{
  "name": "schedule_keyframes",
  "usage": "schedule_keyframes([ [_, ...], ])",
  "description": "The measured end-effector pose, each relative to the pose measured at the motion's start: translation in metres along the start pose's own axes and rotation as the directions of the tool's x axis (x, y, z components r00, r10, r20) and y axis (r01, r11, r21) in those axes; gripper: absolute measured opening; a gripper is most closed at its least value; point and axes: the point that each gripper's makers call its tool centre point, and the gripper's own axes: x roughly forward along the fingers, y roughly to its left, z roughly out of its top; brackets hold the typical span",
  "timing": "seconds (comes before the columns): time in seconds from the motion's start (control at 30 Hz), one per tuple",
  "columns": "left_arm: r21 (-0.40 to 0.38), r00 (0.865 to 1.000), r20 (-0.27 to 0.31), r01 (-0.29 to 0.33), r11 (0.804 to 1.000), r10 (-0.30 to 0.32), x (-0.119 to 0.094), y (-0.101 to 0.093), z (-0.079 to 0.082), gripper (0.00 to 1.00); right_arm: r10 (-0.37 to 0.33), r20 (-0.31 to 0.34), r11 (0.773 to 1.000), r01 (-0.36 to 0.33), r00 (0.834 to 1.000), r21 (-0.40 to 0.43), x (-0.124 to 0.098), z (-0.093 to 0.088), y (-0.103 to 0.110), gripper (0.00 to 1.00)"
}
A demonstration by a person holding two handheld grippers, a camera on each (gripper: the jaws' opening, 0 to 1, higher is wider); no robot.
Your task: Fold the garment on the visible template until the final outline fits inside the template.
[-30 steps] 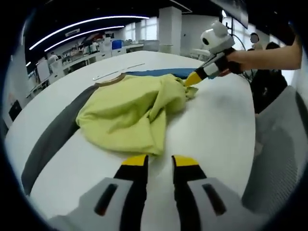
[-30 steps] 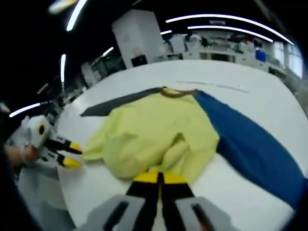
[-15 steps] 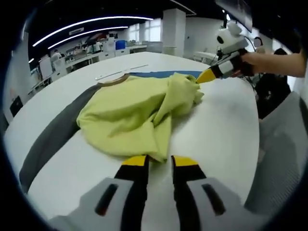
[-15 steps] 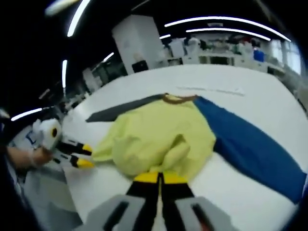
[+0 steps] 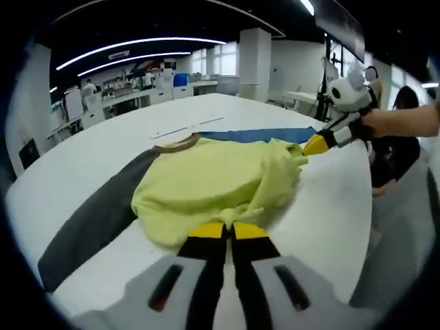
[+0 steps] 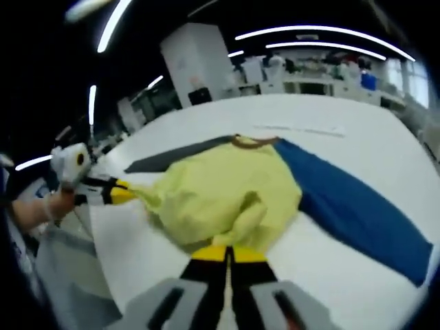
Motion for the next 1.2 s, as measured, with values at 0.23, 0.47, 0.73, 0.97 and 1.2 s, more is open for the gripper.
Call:
schedule_keyframes([
  [0.23, -0.038, 1.0, 0.018, -0.006, 0.999, 0.007, 0.0, 0.018, 0.031, 0.0, -0.024, 0.004, 1.0, 0.024, 1.0, 0.0, -0.014, -0.001, -0.008, 0.0],
  [0.47, -0.102, 1.0, -0.017, 0.01, 0.995, -0.011, 0.021, 0.037, 0.028, 0.0, -0.058, -0.009, 0.998, 0.058, 0.998, -0.019, -0.027, -0.009, -0.021, 0.0],
  [0.73, -0.172, 0.996, -0.074, 0.037, 0.984, -0.05, 0.047, 0.052, 0.015, 0.0, -0.089, -0.013, 0.996, 0.089, 0.996, 0.012, -0.04, -0.018, -0.03, 0.0],
  [0.97, -0.166, 0.994, -0.096, 0.039, 0.985, -0.055, 0.061, 0.054, 0.008, 0.01, -0.095, -0.019, 0.995, 0.096, 0.995, 0.032, -0.042, -0.025, -0.028, 0.0],
  [1.2, -0.144, 0.992, -0.107, 0.044, 0.989, -0.059, 0.059, 0.053, 0.004, 0.19, -0.086, -0.02, 0.995, 0.086, 0.996, 0.042, -0.039, -0.026, -0.026, 0.0],
])
